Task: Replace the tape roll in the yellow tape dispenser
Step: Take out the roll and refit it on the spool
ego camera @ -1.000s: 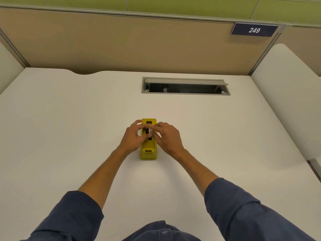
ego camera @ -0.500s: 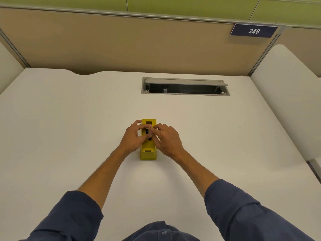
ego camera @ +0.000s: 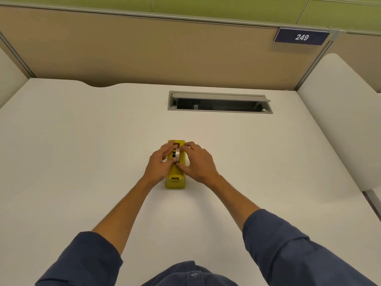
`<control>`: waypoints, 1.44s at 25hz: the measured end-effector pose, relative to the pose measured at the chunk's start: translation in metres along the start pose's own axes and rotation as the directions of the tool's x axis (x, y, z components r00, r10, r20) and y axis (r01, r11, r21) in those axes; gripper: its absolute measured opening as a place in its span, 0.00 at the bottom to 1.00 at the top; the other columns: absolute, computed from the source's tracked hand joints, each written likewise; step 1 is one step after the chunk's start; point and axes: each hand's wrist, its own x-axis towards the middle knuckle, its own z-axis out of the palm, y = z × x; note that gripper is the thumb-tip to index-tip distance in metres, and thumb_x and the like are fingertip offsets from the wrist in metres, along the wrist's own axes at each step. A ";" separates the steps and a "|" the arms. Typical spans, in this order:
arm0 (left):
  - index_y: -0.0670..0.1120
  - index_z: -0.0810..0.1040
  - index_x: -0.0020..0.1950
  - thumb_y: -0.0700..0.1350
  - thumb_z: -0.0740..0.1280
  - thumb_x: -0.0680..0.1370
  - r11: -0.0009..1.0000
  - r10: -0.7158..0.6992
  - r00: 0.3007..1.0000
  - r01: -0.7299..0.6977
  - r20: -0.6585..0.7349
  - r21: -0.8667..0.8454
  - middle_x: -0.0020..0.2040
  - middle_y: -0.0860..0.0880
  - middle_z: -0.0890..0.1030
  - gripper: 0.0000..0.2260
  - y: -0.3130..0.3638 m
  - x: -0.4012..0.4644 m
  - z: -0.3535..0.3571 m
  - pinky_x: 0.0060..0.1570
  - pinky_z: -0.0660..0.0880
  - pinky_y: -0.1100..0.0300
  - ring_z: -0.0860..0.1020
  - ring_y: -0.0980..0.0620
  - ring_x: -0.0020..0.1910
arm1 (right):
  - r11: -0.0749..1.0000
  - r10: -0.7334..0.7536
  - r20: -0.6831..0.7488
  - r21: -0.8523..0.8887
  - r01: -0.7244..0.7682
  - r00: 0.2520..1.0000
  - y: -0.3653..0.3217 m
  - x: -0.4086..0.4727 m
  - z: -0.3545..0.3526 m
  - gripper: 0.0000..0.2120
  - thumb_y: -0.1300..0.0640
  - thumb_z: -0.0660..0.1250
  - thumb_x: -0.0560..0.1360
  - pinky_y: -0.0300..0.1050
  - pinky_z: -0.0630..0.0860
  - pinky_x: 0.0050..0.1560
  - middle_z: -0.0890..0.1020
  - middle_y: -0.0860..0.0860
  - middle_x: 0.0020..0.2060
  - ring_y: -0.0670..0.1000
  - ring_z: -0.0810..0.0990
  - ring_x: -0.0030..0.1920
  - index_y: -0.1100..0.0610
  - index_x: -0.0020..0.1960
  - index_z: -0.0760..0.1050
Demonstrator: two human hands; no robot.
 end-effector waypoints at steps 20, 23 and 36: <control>0.51 0.59 0.75 0.43 0.62 0.79 0.988 -0.100 0.995 0.102 -0.023 0.115 0.73 0.47 0.68 0.25 -0.014 -0.013 -0.001 0.67 0.67 0.50 0.67 0.45 0.71 | 0.996 -0.046 0.065 -0.079 0.051 0.997 -0.005 0.020 -0.010 0.21 0.45 0.67 0.76 0.50 0.68 0.59 0.76 0.51 0.65 0.53 0.75 0.61 0.52 0.65 0.73; 0.51 0.59 0.75 0.43 0.62 0.79 0.984 -0.111 0.993 0.115 -0.033 0.133 0.72 0.46 0.69 0.25 -0.012 -0.013 0.000 0.65 0.69 0.51 0.70 0.43 0.69 | 0.997 -0.047 0.057 -0.057 0.050 0.997 -0.004 0.017 -0.013 0.22 0.44 0.67 0.75 0.50 0.68 0.60 0.76 0.51 0.66 0.53 0.75 0.62 0.52 0.66 0.73; 0.52 0.59 0.75 0.44 0.62 0.79 0.976 -0.152 0.988 0.156 -0.034 0.150 0.72 0.46 0.69 0.25 -0.014 -0.012 0.000 0.65 0.70 0.47 0.70 0.43 0.69 | 0.996 -0.077 0.034 -0.042 0.078 0.996 -0.007 0.016 -0.017 0.17 0.47 0.67 0.75 0.48 0.69 0.50 0.83 0.52 0.47 0.54 0.78 0.46 0.53 0.62 0.75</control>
